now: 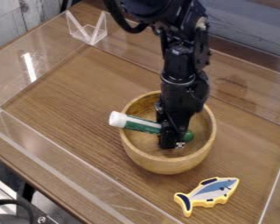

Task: Remove the green marker from inside the brown bowl and put it on the table

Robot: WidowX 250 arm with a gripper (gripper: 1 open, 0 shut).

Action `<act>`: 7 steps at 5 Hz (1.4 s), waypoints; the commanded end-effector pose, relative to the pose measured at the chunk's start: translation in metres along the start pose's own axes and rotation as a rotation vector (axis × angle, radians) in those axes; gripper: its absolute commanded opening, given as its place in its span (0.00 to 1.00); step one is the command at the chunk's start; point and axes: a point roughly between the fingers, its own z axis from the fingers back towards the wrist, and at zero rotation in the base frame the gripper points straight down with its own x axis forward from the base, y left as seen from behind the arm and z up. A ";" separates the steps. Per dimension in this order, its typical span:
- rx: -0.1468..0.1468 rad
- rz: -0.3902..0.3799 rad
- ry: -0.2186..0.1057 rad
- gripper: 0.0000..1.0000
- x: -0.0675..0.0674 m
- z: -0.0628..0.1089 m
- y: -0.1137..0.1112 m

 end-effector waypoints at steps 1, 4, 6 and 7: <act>0.034 0.001 -0.029 0.00 0.003 0.013 0.006; 0.047 -0.004 -0.024 0.00 0.003 0.019 0.008; 0.055 -0.005 -0.021 0.00 0.003 0.023 0.008; 0.059 -0.004 -0.019 0.00 0.003 0.026 0.009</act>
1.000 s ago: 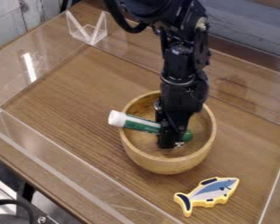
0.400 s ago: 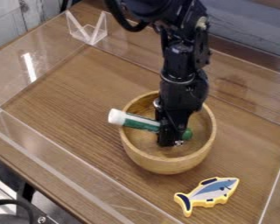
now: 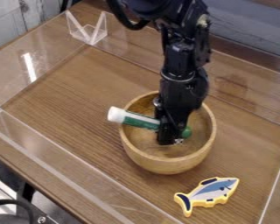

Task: Remove the green marker from inside the brown bowl and put it on the table

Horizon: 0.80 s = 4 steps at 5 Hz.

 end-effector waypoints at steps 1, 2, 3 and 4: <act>0.065 -0.001 -0.066 0.00 0.008 0.025 0.009; 0.069 -0.001 -0.066 0.00 0.008 0.026 0.009; 0.073 0.000 -0.065 0.00 0.008 0.028 0.010; 0.077 -0.001 -0.065 0.00 0.007 0.030 0.010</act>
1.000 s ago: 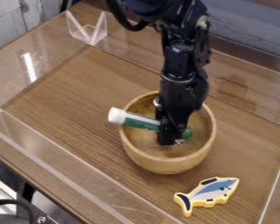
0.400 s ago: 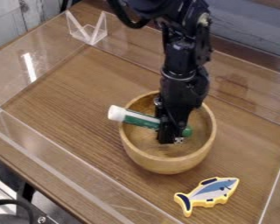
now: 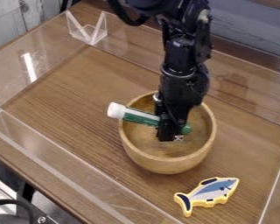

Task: Remove the green marker from inside the brown bowl and put it on the table

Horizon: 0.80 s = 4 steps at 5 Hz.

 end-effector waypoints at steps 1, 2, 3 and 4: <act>0.069 -0.001 -0.069 0.00 0.007 0.026 0.009; 0.074 -0.003 -0.068 0.00 0.007 0.028 0.010; 0.078 -0.005 -0.067 0.00 0.006 0.030 0.010; 0.082 -0.008 -0.066 0.00 0.006 0.032 0.011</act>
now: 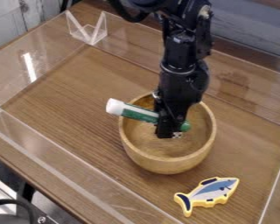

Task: Remove the green marker from inside the brown bowl and put it on the table

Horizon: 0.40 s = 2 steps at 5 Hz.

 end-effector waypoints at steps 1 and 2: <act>0.077 0.000 -0.074 0.00 0.006 0.029 0.010; 0.080 -0.004 -0.076 0.00 0.006 0.030 0.010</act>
